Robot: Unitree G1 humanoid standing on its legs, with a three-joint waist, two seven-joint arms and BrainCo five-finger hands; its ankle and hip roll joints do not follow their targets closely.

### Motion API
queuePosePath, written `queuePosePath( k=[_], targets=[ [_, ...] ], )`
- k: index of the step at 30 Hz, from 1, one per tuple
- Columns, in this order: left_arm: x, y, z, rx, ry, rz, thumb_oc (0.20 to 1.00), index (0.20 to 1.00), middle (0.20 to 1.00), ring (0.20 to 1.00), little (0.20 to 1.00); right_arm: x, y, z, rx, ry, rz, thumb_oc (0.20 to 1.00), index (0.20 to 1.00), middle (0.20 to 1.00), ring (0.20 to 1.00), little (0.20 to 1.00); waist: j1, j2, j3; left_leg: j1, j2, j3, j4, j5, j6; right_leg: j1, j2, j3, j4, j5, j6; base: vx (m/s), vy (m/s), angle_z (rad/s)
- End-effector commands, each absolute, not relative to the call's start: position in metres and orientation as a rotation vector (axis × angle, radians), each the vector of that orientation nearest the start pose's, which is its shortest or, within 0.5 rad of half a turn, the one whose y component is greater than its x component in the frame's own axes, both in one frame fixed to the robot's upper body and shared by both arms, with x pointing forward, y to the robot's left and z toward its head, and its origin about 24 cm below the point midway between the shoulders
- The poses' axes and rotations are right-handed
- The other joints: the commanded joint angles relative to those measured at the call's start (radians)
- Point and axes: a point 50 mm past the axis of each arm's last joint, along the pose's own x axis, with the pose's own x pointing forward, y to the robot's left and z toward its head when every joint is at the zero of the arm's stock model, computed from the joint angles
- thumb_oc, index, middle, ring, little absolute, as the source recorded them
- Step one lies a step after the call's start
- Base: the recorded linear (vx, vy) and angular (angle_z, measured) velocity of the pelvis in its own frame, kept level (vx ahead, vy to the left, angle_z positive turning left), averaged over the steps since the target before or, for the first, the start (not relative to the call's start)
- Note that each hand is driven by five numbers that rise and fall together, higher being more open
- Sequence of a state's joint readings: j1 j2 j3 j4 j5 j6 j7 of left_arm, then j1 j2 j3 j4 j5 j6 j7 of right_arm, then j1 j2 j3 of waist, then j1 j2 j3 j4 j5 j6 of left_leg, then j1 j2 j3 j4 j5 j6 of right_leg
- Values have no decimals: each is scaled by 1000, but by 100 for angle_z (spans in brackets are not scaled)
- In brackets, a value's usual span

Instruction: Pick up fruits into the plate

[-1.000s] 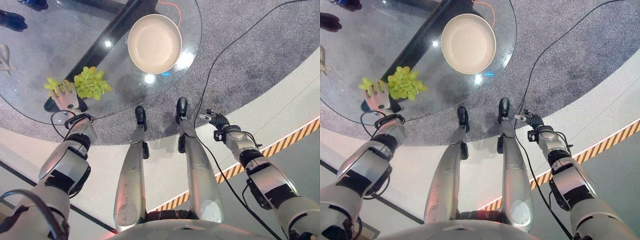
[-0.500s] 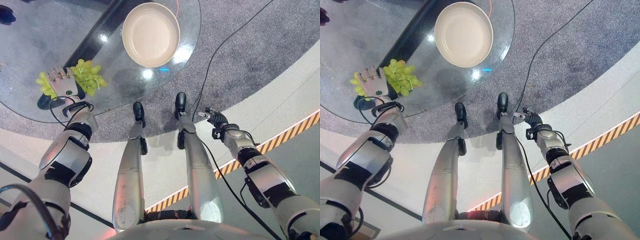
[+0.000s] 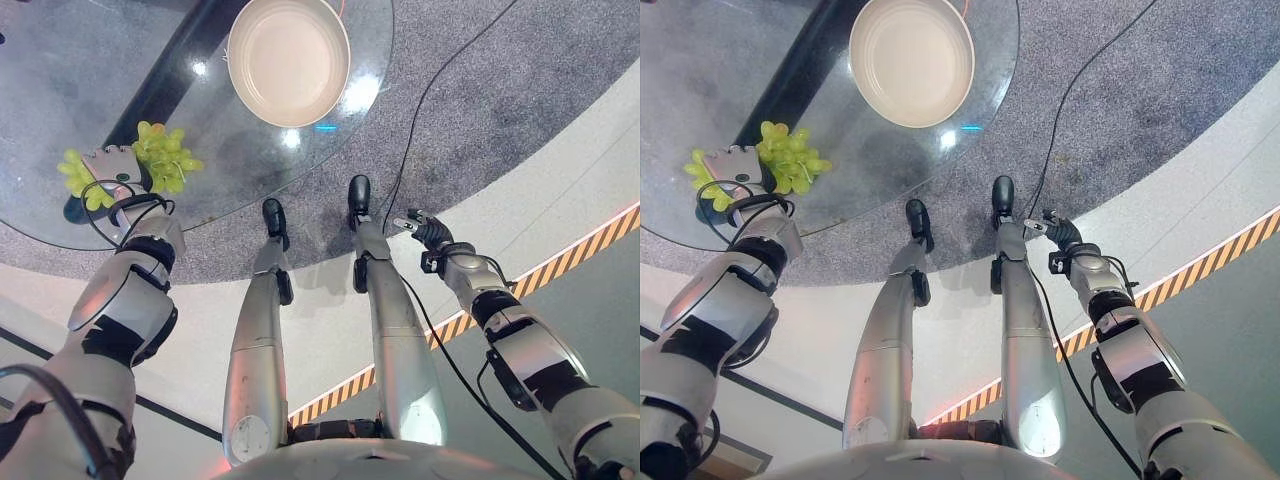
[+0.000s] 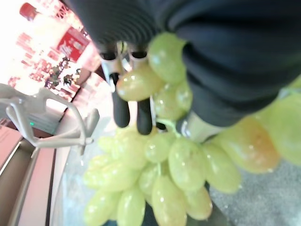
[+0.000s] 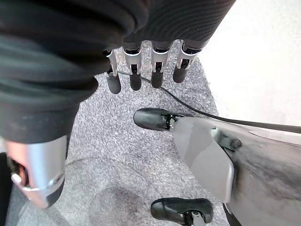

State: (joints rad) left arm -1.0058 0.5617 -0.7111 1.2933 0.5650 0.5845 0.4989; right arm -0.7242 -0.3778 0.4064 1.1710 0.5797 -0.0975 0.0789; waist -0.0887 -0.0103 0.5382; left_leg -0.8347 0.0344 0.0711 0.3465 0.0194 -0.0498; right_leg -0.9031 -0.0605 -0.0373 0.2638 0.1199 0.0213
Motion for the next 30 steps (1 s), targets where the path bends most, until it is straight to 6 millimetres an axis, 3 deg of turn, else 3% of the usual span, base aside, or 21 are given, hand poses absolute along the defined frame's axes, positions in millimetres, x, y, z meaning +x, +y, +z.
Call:
queuePosePath(
  k=[1, 13, 21, 30],
  targets=[
    [356, 300, 88, 1771, 542, 584, 200, 200, 200, 200, 200, 345, -212, 8, -68, 383, 36, 1000, 1000, 1000, 1000, 1000, 13, 9, -18, 9, -78, -50, -29, 2, 27, -10, 103, 15, 126, -115, 7, 0, 0, 0],
    [354, 301, 84, 1714, 522, 594, 200, 200, 200, 200, 200, 340, -213, 3, -72, 373, 57, 1000, 1000, 1000, 1000, 1000, 20, 38, -18, 139, -81, -57, -112, 24, 28, 108, 92, 7, 87, -117, 14, -14, 18, 1],
    [346, 327, 94, 1573, 534, 660, 200, 200, 200, 200, 200, 319, -230, -6, -82, 361, 112, 1000, 1000, 1000, 1000, 1000, -4, 29, -18, 268, -72, -34, -170, 19, 24, 224, 78, 11, 37, -117, 23, 0, 23, 0],
    [346, 335, 105, 1450, 395, 663, 200, 200, 200, 200, 200, 307, -229, -12, -56, 372, 117, 1000, 1000, 1000, 1000, 1000, 3, 47, -18, 445, -64, -34, -239, 17, 17, 393, 38, -13, -18, -119, 29, 60, -4, 1]
  ],
)
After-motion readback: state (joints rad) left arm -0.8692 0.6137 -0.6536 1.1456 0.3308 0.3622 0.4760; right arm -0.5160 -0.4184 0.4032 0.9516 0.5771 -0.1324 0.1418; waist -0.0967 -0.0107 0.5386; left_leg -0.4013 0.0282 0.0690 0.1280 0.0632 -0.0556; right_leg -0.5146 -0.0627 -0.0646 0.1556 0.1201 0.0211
